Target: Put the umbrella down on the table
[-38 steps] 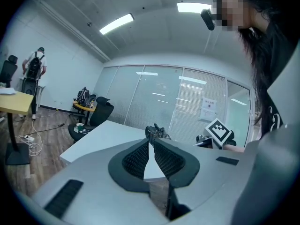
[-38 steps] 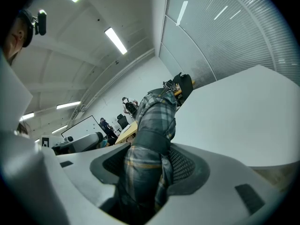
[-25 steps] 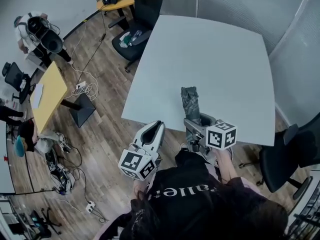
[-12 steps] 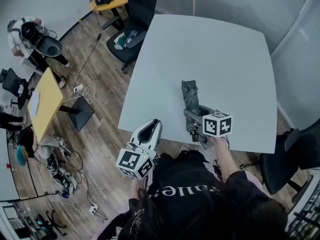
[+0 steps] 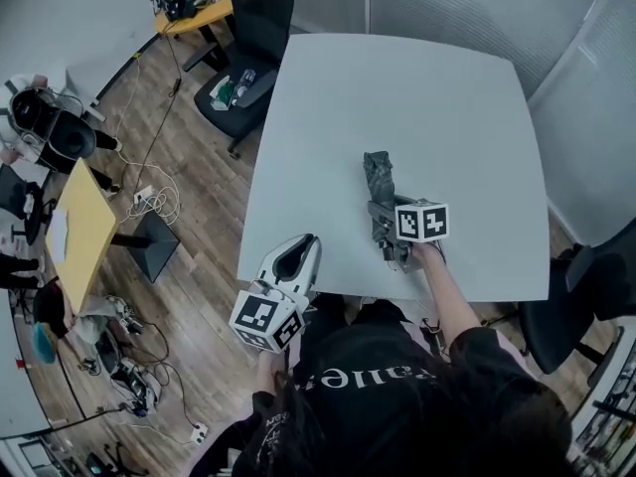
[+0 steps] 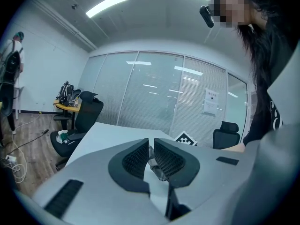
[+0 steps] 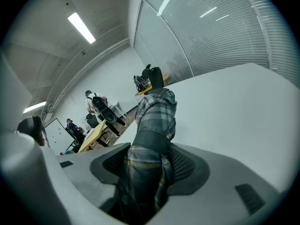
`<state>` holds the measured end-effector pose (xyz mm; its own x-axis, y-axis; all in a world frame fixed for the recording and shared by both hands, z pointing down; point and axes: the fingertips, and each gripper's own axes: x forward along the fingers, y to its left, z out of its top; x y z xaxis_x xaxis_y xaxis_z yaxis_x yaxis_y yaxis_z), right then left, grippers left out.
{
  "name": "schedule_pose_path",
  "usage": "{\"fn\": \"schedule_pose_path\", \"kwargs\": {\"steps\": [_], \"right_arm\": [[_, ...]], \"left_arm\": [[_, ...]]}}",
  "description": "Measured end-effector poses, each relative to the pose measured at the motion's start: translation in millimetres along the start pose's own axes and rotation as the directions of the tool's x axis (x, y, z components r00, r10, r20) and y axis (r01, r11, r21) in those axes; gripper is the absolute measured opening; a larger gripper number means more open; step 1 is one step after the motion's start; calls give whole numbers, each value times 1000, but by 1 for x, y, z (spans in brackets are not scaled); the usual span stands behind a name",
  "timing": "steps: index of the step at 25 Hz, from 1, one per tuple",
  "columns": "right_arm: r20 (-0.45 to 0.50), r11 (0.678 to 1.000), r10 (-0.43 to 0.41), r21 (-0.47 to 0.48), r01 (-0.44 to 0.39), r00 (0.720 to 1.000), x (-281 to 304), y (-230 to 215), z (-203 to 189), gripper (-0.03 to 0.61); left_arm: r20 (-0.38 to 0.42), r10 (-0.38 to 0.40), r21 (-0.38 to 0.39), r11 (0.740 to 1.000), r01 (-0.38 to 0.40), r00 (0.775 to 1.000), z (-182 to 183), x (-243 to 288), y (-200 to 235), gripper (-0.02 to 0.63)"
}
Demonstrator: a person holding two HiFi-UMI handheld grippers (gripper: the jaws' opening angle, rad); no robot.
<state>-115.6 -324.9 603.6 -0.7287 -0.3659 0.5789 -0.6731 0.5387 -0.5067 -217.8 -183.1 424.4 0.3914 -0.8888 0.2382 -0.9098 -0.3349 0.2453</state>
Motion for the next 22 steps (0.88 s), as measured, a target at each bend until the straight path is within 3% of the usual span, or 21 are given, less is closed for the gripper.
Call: {"fn": "schedule_pose_path", "kwargs": {"steps": [7,13,22], "right_arm": [[-93,994,-112,-24,111,989,49,-41,-6,251],[-152,977,-213,-59,206,965,76,-66,-14,252],[-151,945,-325,-95,313,934,96,-86,-11,252]], "left_arm": [[1,-63,8,998,63,998,11,12,29,46],[5,-66,-6,998,66,998,15,9,56,46],[-16,-78,-18,997,78,997,13,5,88,46]]}}
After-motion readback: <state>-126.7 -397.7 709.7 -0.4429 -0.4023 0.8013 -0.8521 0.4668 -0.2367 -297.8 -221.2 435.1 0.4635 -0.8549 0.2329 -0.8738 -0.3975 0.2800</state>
